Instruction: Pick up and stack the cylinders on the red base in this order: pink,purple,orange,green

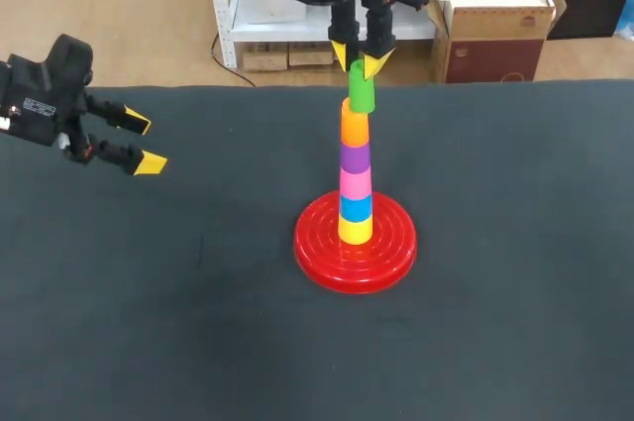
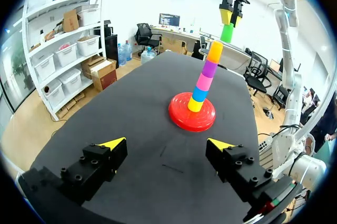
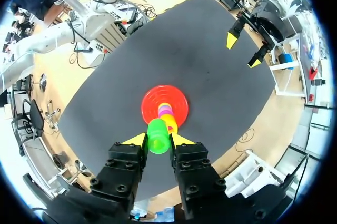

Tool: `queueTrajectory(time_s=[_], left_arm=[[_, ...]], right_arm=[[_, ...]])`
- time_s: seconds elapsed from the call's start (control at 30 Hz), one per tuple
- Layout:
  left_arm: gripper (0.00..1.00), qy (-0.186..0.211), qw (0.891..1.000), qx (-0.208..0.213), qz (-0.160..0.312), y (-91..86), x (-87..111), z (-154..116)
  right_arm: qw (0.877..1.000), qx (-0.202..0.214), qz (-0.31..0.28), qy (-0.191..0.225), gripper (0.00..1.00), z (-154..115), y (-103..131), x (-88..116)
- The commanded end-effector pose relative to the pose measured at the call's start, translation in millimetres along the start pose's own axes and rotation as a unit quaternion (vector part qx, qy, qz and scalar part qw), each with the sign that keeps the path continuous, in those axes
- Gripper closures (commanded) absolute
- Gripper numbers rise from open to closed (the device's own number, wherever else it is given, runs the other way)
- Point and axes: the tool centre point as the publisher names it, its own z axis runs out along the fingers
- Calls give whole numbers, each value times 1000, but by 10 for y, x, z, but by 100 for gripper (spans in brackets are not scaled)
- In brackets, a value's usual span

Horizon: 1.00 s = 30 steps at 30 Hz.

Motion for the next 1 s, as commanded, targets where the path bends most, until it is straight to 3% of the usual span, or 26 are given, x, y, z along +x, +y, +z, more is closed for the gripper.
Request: queueTrajectory(time_s=[0.03,1.0], left_arm=[[0,-2,1000,0,1,5,15,1],[0,-2,1000,0,1,5,15,1]], right_arm=[[1000,1,0,0,100,5,-33,13],[1000,8,23,11,100,156,-59,65]])
